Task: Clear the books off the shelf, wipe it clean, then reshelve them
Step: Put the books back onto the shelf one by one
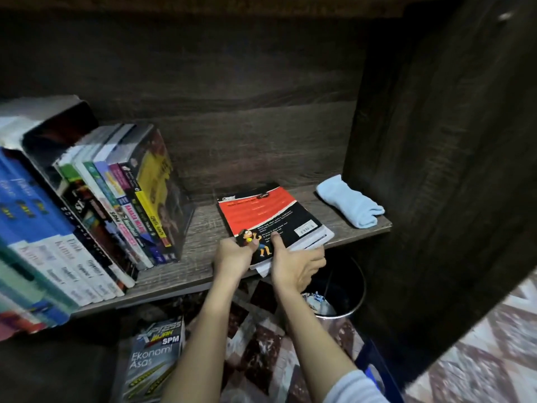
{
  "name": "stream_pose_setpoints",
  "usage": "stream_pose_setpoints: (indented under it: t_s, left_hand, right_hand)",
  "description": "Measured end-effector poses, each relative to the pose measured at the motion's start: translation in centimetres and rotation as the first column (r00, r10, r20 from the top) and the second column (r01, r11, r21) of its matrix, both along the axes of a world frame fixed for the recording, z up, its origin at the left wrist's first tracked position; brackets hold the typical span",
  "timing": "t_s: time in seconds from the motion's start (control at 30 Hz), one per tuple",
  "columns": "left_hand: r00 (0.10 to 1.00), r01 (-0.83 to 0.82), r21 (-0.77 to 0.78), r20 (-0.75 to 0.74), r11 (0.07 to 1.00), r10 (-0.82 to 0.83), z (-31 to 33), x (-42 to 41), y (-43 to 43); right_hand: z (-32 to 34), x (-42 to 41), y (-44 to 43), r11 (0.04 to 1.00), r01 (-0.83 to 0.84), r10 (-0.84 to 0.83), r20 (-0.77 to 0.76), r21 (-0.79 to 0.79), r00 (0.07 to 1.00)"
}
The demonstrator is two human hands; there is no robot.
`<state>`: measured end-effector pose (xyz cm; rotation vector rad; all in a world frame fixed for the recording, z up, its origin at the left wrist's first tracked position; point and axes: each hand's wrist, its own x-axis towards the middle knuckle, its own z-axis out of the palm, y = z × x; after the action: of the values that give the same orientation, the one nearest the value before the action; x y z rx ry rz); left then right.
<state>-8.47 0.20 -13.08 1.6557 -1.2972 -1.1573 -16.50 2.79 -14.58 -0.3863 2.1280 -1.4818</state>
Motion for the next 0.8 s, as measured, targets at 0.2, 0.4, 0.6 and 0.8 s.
stream_pose_setpoints:
  t_s: [0.2, 0.4, 0.6, 0.8]
  left_hand:
    - [1.0, 0.007, -0.033, 0.014, 0.999, -0.007, -0.6, -0.4, -0.2]
    - [0.997, 0.01, -0.051, 0.074, 0.999, -0.006, -0.9, -1.0, -0.9]
    - [0.991, 0.027, -0.046, 0.134, 0.999, -0.02, -1.3, -1.8, -1.9]
    - [0.981, 0.038, -0.072, 0.195, 0.997, -0.024, -1.4, -2.1, -2.5]
  right_hand:
    - [0.4, -2.6, 0.1, 0.987, -0.076, 0.108, -0.235, 0.141, 0.966]
    - [1.2, -4.5, 0.1, 0.909, -0.246, 0.377, -0.413, 0.337, 0.829]
    - [1.4, -4.8, -0.1, 0.91, -0.204, 0.357, -0.433, 0.36, 0.828]
    - [2.4, -5.0, -0.3, 0.89, -0.131, 0.366, -0.513, 0.436, 0.777]
